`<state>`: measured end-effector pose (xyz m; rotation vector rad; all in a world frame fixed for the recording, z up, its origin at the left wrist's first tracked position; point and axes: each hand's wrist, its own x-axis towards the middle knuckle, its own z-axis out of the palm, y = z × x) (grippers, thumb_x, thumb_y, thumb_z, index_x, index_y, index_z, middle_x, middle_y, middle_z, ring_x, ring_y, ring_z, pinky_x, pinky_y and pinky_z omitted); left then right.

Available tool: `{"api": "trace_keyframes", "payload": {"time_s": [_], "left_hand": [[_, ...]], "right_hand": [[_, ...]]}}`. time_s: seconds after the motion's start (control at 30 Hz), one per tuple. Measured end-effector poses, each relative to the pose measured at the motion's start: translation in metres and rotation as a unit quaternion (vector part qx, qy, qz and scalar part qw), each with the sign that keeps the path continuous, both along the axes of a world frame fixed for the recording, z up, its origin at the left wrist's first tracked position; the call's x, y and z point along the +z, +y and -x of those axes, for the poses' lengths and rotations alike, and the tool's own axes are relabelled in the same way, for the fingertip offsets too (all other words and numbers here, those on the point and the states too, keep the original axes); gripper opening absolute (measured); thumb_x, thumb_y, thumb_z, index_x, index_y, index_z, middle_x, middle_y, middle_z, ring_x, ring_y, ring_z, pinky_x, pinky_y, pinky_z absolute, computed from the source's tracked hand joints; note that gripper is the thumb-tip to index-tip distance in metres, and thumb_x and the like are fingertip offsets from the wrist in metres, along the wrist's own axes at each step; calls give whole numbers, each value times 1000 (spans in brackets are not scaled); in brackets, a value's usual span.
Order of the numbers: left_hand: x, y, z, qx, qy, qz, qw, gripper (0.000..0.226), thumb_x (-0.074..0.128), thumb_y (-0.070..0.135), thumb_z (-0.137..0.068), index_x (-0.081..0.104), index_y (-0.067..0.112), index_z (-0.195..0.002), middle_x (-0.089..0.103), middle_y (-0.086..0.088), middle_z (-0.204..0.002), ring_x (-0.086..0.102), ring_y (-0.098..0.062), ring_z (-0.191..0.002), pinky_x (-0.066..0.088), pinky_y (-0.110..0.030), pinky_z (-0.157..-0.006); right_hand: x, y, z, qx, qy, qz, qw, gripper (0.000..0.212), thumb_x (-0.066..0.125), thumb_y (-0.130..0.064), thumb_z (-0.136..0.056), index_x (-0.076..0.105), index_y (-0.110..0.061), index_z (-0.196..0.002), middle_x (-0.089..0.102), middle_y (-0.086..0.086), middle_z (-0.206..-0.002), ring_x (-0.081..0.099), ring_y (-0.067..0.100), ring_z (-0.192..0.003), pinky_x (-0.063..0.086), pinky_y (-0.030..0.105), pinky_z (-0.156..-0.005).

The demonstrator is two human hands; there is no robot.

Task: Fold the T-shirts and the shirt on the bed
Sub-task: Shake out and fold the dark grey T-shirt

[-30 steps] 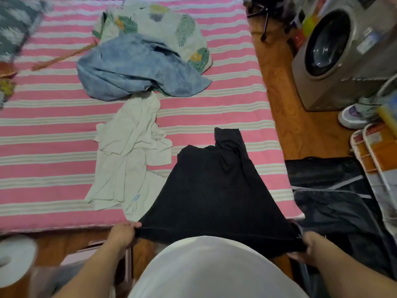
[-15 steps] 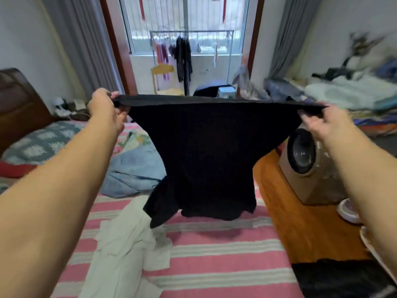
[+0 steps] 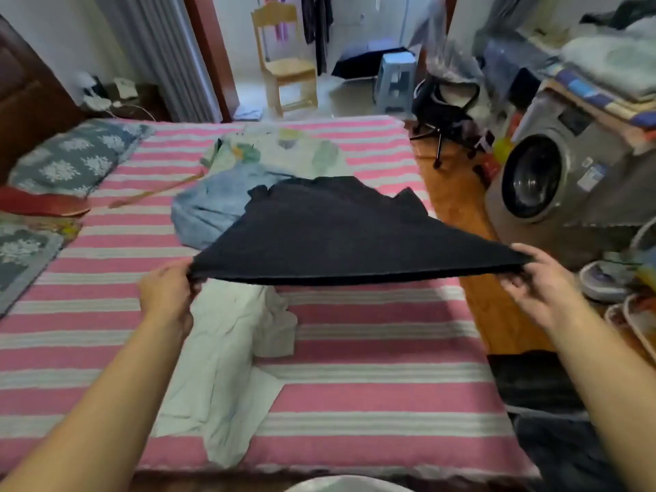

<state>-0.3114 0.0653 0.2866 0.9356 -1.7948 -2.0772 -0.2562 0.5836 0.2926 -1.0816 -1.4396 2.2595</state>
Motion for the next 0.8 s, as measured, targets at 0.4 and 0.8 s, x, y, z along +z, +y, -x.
{"api": "trace_keyframes", "payload": {"time_s": [0.4,0.8], "left_hand": [[-400,1,-129,-85,-380,93,917,11,67,14,-94,75,19,-88,74,-9,-101,70,-29,-94,58,-47,-93],[-383,-11,-138,-167,-373,310,858,18,56,5,-101,71,14,-99,69,-5,-105,64,-30,-103,52,-47,-100]], "right_hand": [[-395,-10,-107,93,-409,-129,899,45,34,8,-97,70,-19,-93,68,21,-110,66,37,-87,58,48,-86],[-402,-17,-119,-131,-372,36,918,22,49,1,-97,67,-12,-97,65,21,-118,68,37,-98,61,45,-83]]}}
